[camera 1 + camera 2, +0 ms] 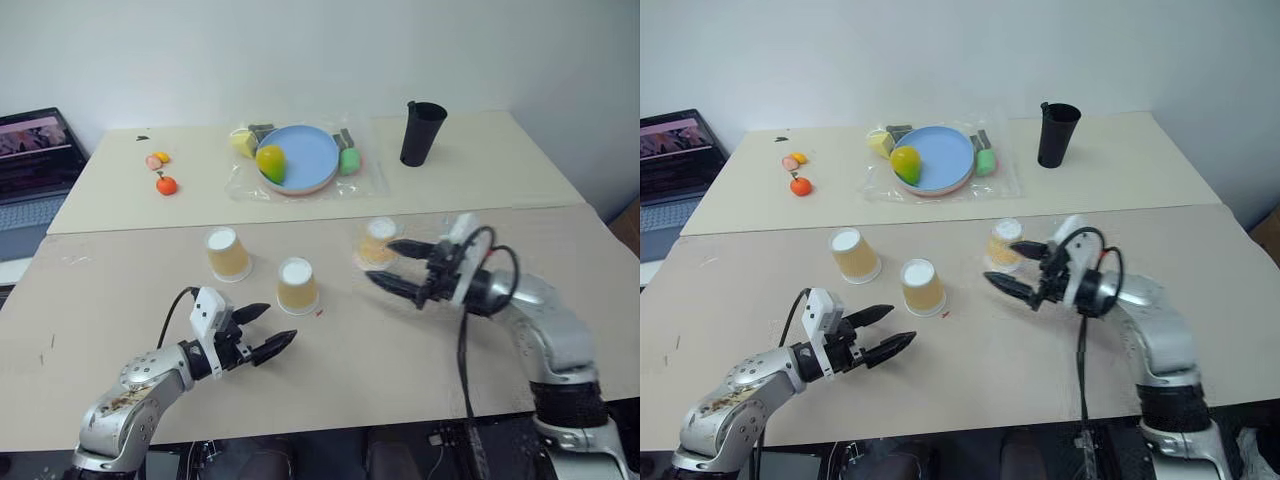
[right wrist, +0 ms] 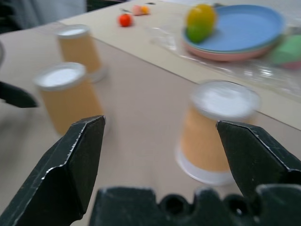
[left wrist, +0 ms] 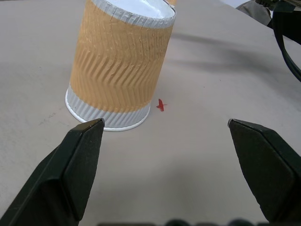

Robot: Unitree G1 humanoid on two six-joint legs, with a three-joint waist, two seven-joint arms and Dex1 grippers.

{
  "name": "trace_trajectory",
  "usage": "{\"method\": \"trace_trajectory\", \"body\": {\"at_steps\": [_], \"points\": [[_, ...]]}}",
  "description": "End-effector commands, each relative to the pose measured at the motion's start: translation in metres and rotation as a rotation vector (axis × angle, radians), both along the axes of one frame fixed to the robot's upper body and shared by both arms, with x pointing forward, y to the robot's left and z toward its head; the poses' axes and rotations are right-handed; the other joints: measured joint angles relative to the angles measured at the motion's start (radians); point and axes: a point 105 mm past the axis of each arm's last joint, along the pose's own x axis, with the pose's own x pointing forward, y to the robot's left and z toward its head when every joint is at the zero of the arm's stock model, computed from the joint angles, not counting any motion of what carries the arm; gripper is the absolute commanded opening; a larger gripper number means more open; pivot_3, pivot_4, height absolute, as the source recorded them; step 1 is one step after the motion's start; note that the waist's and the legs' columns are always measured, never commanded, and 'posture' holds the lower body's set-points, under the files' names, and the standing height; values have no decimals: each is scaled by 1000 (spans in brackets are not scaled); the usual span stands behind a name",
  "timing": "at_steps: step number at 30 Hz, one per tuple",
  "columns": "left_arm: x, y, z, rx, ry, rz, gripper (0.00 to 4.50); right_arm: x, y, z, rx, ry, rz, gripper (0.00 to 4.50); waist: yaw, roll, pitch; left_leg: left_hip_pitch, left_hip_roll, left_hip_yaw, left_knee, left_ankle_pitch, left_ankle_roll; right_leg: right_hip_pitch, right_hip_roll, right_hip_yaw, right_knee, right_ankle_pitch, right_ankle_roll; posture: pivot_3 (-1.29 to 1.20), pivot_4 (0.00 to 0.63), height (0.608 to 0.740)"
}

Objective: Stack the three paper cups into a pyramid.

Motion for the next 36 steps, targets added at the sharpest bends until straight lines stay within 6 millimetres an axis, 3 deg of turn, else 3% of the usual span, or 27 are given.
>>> {"method": "trace_trajectory", "body": {"at_steps": [1, 5, 9, 13, 18, 29, 36], "points": [[-4, -7, 11, 18, -63, -81, 4500, -2, -29, 9, -36, -82, -126, 4406, -2, 0, 0, 0, 0, 0, 0, 0, 0, 0, 0, 0, 0, 0, 0, 0, 150, 740], [0, -9, 24, 87, -215, -123, 4500, -3, -32, -6, -68, -68, -140, 4406, -5, 0, 0, 1, 1, 2, 0, 0, 0, 0, 1, 1, 0, 0, 0, 0, 150, 740], [1, -6, 51, 78, -328, -119, 4500, 6, -27, -13, -56, -59, -140, 4406, -6, 0, 0, 3, 1, 4, 0, 0, 0, 2, 1, 2, 0, 0, -1, 0, 150, 740], [-9, 1, 55, 91, -316, -133, 4500, 11, -23, -15, -71, -63, -118, 4406, -7, 0, 0, 3, 2, 4, 0, 0, 1, 2, 1, 2, -1, 0, -1, 0, 150, 740], [0, 15, 63, 92, -319, -50, 4500, 21, -16, -10, -57, -78, -87, 4406, -3, 0, 0, 3, 2, 4, 0, 0, 1, 3, 1, 2, 0, 0, -1, 0, 150, 740], [6, 9, 63, 68, -332, -2, 4500, 36, 8, -15, -57, -65, 18, 4406, -5, 0, 0, 4, 2, 4, 0, 0, -1, 4, 1, 2, -1, 0, -1, 0, 150, 740], [8, 11, 61, 56, -320, 27, 4500, 48, 11, -11, -64, -70, 38, 4406, -6, 0, 0, 4, 2, 4, 0, 0, 0, 4, 1, 2, -1, 0, -1, 0, 150, 740]]}}
